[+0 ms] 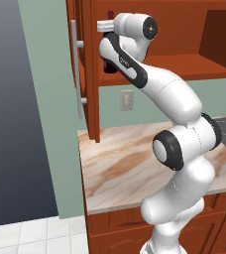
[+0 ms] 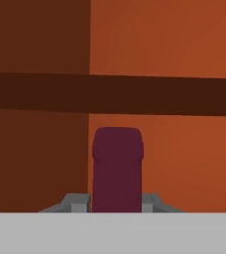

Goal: Get the candle and the wine from the cabinet and move them to the dining counter.

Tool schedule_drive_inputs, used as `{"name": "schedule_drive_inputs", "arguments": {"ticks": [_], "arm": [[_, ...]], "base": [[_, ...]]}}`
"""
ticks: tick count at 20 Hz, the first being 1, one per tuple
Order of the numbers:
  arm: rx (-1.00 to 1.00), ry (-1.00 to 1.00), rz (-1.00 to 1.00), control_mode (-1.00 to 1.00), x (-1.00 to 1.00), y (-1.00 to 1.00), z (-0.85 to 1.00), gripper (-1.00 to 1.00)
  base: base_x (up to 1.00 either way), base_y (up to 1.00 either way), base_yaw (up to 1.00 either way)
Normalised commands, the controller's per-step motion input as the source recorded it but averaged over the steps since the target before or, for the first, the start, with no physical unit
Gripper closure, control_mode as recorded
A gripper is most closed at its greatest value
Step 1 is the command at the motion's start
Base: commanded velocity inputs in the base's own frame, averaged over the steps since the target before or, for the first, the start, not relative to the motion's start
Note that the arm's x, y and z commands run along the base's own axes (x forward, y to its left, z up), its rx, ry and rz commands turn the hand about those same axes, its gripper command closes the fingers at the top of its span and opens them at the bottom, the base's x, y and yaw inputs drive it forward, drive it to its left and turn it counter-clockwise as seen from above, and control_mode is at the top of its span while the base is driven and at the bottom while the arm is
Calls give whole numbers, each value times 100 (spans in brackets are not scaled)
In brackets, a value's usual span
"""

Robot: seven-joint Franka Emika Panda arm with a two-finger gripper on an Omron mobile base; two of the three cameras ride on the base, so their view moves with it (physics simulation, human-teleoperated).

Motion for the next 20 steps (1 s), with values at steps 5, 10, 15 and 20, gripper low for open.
{"name": "schedule_drive_inputs", "arguments": {"ticks": [5,10,15,20], "arm": [[0,-3,0,-100,-11,0,-10,100],[0,-7,0,-100,-19,-3,-21,100],[0,-4,-1,-100,-28,-13,-6,100],[0,0,-3,-100,-42,-40,10,100]], "base": [[0,0,0],[0,0,0],[0,0,0],[0,0,0]]}}
